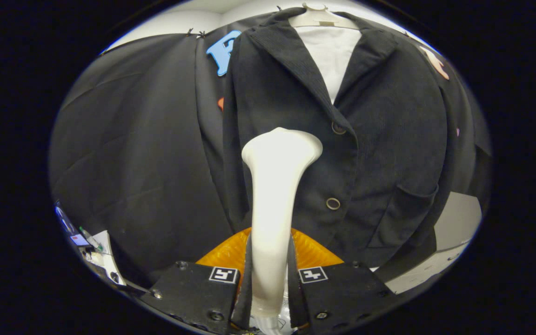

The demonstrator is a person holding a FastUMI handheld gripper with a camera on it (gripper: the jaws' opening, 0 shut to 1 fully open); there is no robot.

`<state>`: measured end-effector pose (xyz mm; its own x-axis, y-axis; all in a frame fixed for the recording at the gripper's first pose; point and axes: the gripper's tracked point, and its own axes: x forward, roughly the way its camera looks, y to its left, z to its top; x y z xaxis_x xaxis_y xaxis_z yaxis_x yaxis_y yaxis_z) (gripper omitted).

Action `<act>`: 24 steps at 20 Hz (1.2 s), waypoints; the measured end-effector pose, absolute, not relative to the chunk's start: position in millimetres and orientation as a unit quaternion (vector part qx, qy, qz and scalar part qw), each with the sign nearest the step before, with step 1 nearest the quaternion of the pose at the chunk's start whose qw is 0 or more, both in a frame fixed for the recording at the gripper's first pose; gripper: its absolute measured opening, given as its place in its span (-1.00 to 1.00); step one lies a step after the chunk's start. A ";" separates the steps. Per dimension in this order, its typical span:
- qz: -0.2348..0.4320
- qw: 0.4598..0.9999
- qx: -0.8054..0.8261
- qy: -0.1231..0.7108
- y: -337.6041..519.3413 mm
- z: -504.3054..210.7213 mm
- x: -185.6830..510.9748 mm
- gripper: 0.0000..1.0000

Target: Iron the clothes twice with a garment steamer, once on the left side and once on the right side.

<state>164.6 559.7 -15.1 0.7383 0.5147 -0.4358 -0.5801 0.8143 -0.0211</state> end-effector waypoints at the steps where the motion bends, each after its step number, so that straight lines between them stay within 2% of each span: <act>1: 0.295 0.928 -0.077 0.215 561.2 -18.7 166.9 -0.31; 24: 0.283 0.904 -0.095 0.307 549.4 -112.1 168.7 -0.31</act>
